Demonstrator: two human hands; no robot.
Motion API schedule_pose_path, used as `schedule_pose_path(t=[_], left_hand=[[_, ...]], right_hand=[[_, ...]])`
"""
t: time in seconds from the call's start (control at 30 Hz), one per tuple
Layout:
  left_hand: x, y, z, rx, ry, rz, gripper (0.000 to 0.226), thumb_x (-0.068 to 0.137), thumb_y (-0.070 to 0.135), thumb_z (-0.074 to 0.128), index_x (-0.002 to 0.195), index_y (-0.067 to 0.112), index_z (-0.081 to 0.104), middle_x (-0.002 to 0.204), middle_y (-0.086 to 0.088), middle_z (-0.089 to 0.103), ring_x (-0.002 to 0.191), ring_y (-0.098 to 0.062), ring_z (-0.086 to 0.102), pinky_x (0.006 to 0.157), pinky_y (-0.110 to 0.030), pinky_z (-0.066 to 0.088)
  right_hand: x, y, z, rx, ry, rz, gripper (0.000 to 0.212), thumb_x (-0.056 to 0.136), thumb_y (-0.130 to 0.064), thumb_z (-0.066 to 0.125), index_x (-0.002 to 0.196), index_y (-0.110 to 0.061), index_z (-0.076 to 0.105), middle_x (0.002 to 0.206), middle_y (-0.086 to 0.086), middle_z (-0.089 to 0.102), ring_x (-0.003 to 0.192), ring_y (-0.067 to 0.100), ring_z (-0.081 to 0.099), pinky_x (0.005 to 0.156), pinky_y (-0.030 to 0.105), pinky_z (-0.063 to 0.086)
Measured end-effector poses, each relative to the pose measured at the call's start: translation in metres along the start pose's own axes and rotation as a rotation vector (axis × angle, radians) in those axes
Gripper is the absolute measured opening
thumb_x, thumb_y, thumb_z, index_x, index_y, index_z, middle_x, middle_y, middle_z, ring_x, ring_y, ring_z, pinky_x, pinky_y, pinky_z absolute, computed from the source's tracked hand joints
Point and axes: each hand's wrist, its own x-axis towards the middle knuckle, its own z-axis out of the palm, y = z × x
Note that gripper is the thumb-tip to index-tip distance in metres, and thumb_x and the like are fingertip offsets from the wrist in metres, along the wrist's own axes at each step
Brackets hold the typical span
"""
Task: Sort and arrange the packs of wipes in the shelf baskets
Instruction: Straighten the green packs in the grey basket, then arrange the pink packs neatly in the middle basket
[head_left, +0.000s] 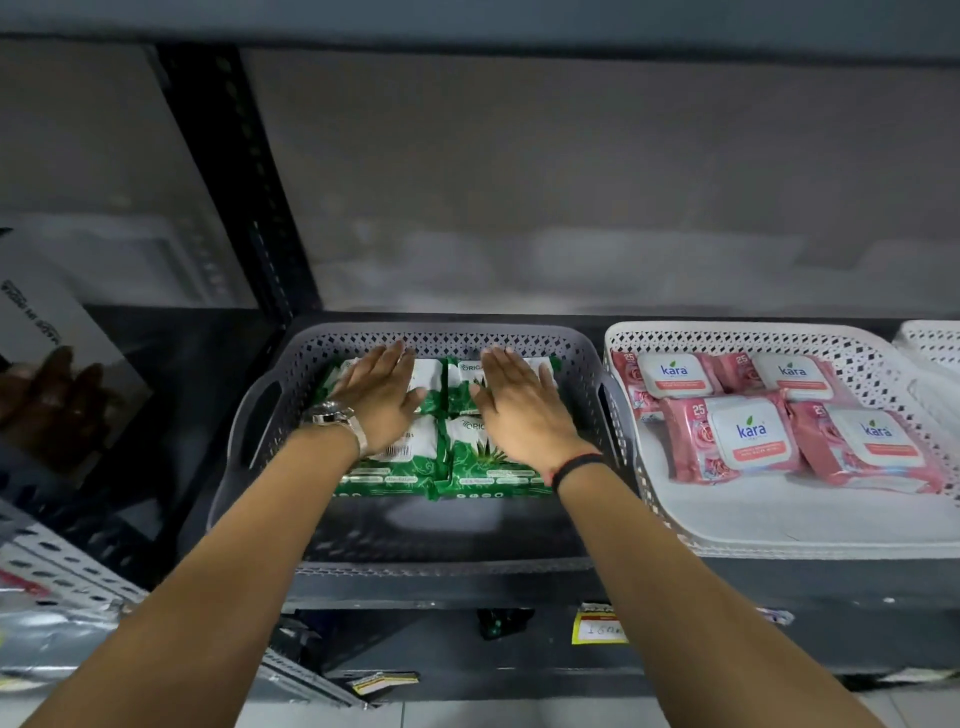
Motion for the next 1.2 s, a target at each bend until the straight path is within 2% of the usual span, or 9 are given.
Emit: schedule_pose_path(t=[0.17, 0.53, 0.6, 0.7, 0.77, 0.83, 0.97, 1.07, 1.2], left_hand=[[0.013, 0.001, 0.036, -0.057, 0.015, -0.1, 0.058, 0.097, 0.041, 0.012, 0.14, 0.01, -0.01, 0.152, -0.007, -0.014, 0.139, -0.02, -0.011, 0.113, -0.039, -0.006], [0.018, -0.003, 0.041, -0.013, -0.01, -0.081, 0.057, 0.098, 0.038, 0.014, 0.141, 0.009, -0.007, 0.153, -0.01, -0.01, 0.14, -0.021, -0.007, 0.114, -0.039, -0.003], [0.018, 0.002, 0.034, 0.017, 0.022, -0.076, 0.056, 0.098, 0.036, 0.017, 0.141, 0.007, -0.003, 0.154, -0.01, -0.006, 0.14, -0.022, -0.006, 0.113, -0.04, -0.005], [0.017, 0.034, 0.016, -0.042, 0.2, -0.012, 0.052, 0.098, 0.031, 0.023, 0.141, 0.006, 0.008, 0.153, -0.012, 0.006, 0.14, -0.022, 0.003, 0.113, -0.039, -0.003], [0.017, 0.075, 0.003, -0.146, 0.329, 0.099, 0.051, 0.097, 0.026, 0.033, 0.14, 0.004, 0.018, 0.151, -0.015, 0.017, 0.139, -0.026, 0.014, 0.113, -0.038, 0.003], [0.016, 0.124, -0.007, -0.228, 0.403, 0.242, 0.052, 0.092, 0.021, 0.048, 0.136, 0.001, 0.029, 0.146, -0.02, 0.03, 0.135, -0.032, 0.025, 0.111, -0.036, 0.012], [0.017, 0.223, -0.004, -0.202, 0.341, 0.469, 0.066, 0.082, 0.03, 0.064, 0.135, 0.006, 0.032, 0.143, -0.017, 0.036, 0.129, -0.03, 0.032, 0.104, -0.031, 0.021], [0.028, 0.277, 0.01, -0.041, 0.161, 0.475, 0.086, 0.077, 0.046, 0.064, 0.14, 0.01, 0.018, 0.151, -0.012, 0.019, 0.136, -0.028, 0.016, 0.111, -0.034, 0.014], [0.039, 0.31, 0.029, 0.093, 0.009, 0.418, 0.1, 0.073, 0.05, 0.067, 0.142, 0.009, 0.006, 0.152, -0.014, 0.01, 0.139, -0.029, 0.008, 0.114, -0.037, 0.007]], right_hand=[[0.014, 0.002, 0.029, -0.074, -0.117, 0.118, 0.055, 0.098, -0.041, 0.011, 0.144, -0.015, -0.005, 0.156, 0.007, -0.012, 0.143, 0.021, -0.015, 0.114, 0.045, -0.014], [0.019, 0.001, 0.024, -0.011, -0.163, 0.115, 0.057, 0.097, -0.042, 0.012, 0.144, -0.016, -0.006, 0.156, 0.007, -0.015, 0.142, 0.02, -0.017, 0.114, 0.045, -0.014], [0.015, 0.004, 0.003, 0.081, -0.097, 0.054, 0.056, 0.098, -0.039, 0.017, 0.145, -0.013, 0.002, 0.157, 0.008, -0.006, 0.144, 0.021, -0.01, 0.115, 0.042, -0.01], [0.0, 0.028, -0.045, 0.253, 0.144, -0.017, 0.044, 0.099, -0.025, 0.03, 0.14, -0.009, 0.029, 0.154, 0.011, 0.02, 0.142, 0.025, 0.017, 0.112, 0.031, 0.007], [-0.018, 0.061, -0.08, 0.314, 0.282, -0.005, 0.036, 0.097, -0.013, 0.038, 0.132, -0.006, 0.043, 0.148, 0.013, 0.035, 0.135, 0.026, 0.034, 0.112, 0.027, 0.019], [-0.037, 0.101, -0.109, 0.225, 0.324, 0.03, 0.037, 0.091, -0.002, 0.044, 0.127, -0.006, 0.049, 0.143, 0.013, 0.044, 0.13, 0.026, 0.042, 0.112, 0.031, 0.029], [-0.086, 0.19, -0.155, 0.01, 0.098, 0.148, 0.055, 0.08, -0.006, 0.063, 0.13, -0.01, 0.043, 0.139, 0.015, 0.043, 0.128, 0.027, 0.042, 0.108, 0.033, 0.034], [-0.123, 0.244, -0.165, -0.134, -0.15, 0.265, 0.089, 0.07, -0.017, 0.075, 0.14, -0.015, 0.021, 0.149, 0.013, 0.027, 0.136, 0.028, 0.028, 0.113, 0.037, 0.028], [-0.15, 0.281, -0.149, -0.15, -0.289, 0.264, 0.101, 0.067, -0.02, 0.078, 0.144, -0.021, 0.012, 0.154, 0.009, 0.016, 0.14, 0.027, 0.019, 0.117, 0.041, 0.018]])
